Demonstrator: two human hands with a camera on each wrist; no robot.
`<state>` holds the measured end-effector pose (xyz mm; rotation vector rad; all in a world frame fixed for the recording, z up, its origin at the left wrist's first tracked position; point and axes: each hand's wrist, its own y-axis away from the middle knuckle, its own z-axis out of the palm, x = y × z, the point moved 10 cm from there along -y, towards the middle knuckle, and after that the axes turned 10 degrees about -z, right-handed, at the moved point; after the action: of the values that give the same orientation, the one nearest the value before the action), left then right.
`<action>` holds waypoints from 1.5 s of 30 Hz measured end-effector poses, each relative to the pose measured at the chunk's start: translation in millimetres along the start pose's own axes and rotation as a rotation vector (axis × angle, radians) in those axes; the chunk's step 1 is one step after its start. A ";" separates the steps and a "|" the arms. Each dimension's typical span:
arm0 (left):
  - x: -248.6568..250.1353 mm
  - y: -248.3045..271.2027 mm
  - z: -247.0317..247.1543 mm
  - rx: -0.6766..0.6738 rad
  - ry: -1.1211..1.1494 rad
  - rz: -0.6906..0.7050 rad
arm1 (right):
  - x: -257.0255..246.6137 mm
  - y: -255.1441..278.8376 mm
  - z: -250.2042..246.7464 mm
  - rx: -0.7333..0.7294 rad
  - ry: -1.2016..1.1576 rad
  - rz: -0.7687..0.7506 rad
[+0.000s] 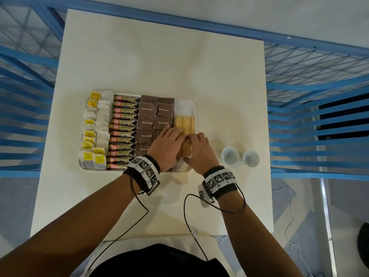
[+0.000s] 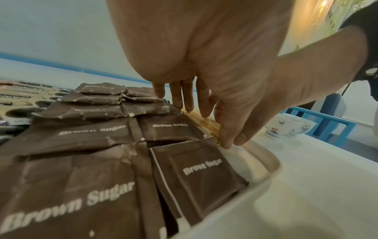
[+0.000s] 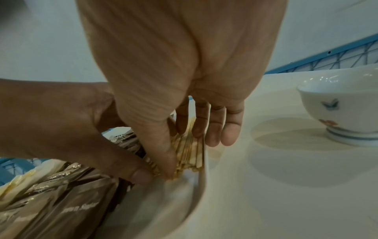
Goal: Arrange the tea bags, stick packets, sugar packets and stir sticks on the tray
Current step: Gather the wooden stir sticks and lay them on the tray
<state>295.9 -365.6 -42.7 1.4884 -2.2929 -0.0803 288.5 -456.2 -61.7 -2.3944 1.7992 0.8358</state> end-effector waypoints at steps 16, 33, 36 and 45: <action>-69.5 68.3 -38.6 0.242 0.311 -0.205 | -29.0 30.8 -14.8 0.181 -0.140 -0.029; -165.2 176.0 -1.1 0.293 0.275 -0.236 | -65.1 69.3 38.0 0.259 0.046 -0.003; -165.3 171.7 -4.5 0.300 0.304 -0.232 | -67.7 68.4 34.7 0.308 0.069 -0.033; -144.6 111.4 -21.9 0.256 0.356 -0.199 | -28.6 52.9 -1.7 0.405 0.074 0.104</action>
<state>258.3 -185.8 -36.9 1.6958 -1.9206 0.4042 236.2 -449.1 -32.7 -2.1126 1.9114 0.3443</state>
